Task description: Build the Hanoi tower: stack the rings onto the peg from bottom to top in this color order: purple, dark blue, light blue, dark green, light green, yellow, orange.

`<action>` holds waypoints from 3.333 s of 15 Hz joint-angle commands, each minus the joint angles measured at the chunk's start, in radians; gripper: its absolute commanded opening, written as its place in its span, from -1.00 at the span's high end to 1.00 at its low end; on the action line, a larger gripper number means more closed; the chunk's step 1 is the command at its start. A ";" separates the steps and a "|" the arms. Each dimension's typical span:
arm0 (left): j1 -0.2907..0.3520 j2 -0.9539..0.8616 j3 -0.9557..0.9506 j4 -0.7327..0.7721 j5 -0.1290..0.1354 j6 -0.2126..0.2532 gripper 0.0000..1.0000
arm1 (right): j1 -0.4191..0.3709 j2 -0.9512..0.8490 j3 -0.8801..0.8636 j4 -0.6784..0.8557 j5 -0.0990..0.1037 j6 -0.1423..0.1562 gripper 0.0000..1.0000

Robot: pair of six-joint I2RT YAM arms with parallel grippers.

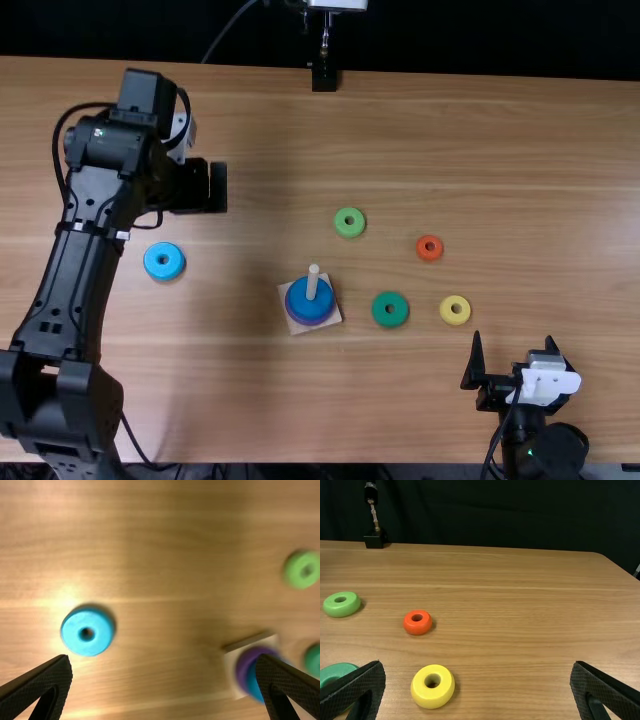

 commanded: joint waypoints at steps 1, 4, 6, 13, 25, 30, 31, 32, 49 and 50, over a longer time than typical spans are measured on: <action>0.034 -0.062 -0.091 0.005 -0.018 0.100 -1.00 | -0.007 -0.013 -0.063 -0.066 0.014 0.001 -1.00; 0.072 -0.099 -0.240 0.051 -0.016 0.150 -1.00 | -0.006 -0.013 -0.063 -0.066 0.014 0.001 -1.00; 0.083 -0.102 -0.306 0.148 -0.018 0.159 -1.00 | -0.007 -0.013 -0.063 -0.066 0.014 0.001 -1.00; 0.082 -0.062 -0.390 0.240 -0.195 0.280 -1.00 | -0.006 -0.013 -0.063 -0.066 0.014 0.001 -1.00; 0.075 0.108 -0.375 0.242 -0.141 0.280 -1.00 | -0.006 -0.013 -0.063 -0.066 0.014 0.001 -1.00; 0.075 0.134 -0.375 0.244 -0.125 0.280 -1.00 | -0.006 -0.013 -0.063 -0.066 0.014 0.001 -1.00; 0.075 0.135 -0.375 0.244 -0.125 0.280 -1.00 | -0.007 -0.013 -0.063 -0.066 0.014 0.001 -1.00; 0.077 0.137 -0.375 0.244 -0.123 0.280 -1.00 | -0.007 -0.013 -0.063 -0.066 0.014 0.001 -1.00; 0.083 0.165 -0.381 0.310 0.004 0.225 1.00 | -0.007 -0.013 -0.063 -0.066 0.014 0.001 -1.00; 0.080 0.162 -0.372 0.307 0.004 0.223 1.00 | -0.007 -0.013 -0.063 -0.066 0.014 0.001 -1.00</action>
